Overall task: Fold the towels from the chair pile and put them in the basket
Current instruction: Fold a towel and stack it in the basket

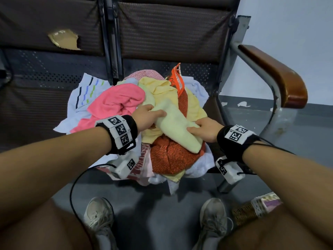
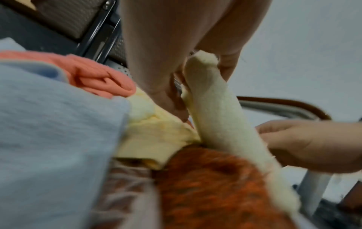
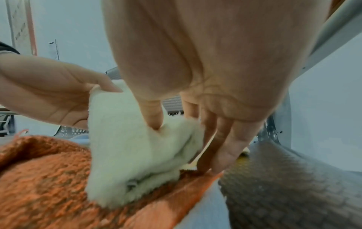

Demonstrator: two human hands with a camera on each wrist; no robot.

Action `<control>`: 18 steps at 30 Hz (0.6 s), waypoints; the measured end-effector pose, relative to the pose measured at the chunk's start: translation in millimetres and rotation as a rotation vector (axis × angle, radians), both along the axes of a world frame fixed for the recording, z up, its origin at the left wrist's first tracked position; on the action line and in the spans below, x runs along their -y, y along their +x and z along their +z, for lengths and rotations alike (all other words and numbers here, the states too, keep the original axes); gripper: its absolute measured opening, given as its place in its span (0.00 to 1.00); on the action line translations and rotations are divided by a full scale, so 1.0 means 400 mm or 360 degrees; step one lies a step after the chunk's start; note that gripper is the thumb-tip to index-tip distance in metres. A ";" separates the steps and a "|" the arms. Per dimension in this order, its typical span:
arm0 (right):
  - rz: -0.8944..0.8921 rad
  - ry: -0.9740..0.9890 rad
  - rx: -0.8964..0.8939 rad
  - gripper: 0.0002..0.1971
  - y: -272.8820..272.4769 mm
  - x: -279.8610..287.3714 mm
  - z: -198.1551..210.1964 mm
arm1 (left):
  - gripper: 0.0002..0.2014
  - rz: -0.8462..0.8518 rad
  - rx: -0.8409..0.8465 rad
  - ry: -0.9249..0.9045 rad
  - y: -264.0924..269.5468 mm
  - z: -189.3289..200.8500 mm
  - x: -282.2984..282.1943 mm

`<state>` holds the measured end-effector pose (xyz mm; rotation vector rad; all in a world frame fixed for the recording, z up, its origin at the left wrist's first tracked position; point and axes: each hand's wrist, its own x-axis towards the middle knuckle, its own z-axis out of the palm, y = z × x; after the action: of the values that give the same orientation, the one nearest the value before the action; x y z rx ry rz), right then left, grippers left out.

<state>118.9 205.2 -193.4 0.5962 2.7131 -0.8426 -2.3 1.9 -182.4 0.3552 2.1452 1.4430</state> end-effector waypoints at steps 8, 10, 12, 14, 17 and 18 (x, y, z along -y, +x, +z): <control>-0.0238 -0.0845 -0.0830 0.45 0.093 0.036 0.167 | 0.12 -0.0279 0.0159 0.0714 0.123 0.146 -0.087; -0.0292 -0.0975 -0.0834 0.32 0.139 0.040 0.207 | 0.15 -0.0416 0.0191 0.0796 0.159 0.180 -0.103; -0.0395 -0.1071 -0.0788 0.22 0.191 0.022 0.229 | 0.16 -0.0491 0.0206 0.0814 0.190 0.198 -0.132; -0.0509 -0.1167 -0.0767 0.17 0.250 -0.007 0.244 | 0.19 -0.0557 0.0227 0.0738 0.230 0.201 -0.164; -0.0709 -0.1319 -0.0849 0.18 0.363 -0.082 0.259 | 0.25 -0.0797 0.0303 0.0520 0.304 0.164 -0.238; -0.0792 -0.1356 -0.0889 0.18 0.409 -0.112 0.258 | 0.26 -0.0894 0.0347 0.0466 0.336 0.146 -0.268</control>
<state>282.4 250.0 -90.4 0.9144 2.2311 -2.4019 131.9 109.1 -124.1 0.7954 1.4958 1.3765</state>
